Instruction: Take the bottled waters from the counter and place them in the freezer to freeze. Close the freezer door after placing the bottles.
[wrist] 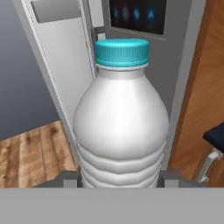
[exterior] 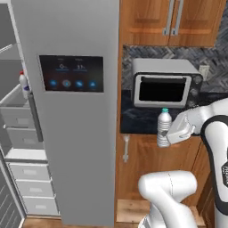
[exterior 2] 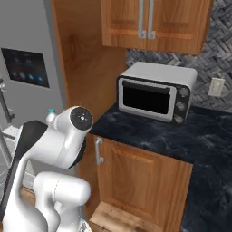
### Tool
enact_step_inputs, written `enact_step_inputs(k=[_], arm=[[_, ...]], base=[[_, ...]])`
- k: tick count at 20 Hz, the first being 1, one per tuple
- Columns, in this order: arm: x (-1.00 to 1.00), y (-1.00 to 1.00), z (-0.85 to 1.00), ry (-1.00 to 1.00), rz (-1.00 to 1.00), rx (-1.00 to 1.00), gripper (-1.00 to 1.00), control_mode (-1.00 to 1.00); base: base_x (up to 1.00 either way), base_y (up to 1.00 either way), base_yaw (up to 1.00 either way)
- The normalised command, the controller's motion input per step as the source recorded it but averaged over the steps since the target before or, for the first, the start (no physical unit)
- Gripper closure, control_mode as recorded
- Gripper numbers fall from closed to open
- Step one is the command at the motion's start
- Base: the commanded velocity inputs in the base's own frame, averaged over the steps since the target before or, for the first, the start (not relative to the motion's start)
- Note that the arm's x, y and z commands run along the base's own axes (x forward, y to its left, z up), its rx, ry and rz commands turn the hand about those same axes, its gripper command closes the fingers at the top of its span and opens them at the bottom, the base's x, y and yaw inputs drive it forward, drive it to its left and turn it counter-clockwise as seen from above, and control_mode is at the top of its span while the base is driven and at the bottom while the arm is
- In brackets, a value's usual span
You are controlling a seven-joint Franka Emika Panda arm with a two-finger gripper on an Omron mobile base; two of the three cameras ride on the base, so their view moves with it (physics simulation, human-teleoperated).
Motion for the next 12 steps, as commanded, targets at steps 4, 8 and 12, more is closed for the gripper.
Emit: enact_step_inputs(k=[4,8,12], arm=[[0.0,0.0,0.0,0.0,0.0,0.0,1.0,1.0],[0.0,0.0,0.0,0.0,0.0,0.0,1.0,1.0],[0.0,0.0,0.0,0.0,0.0,0.0,1.0,1.0]], base=[[-0.11,0.98,0.02],[0.1,0.88,0.0],[0.28,0.79,-0.06]])
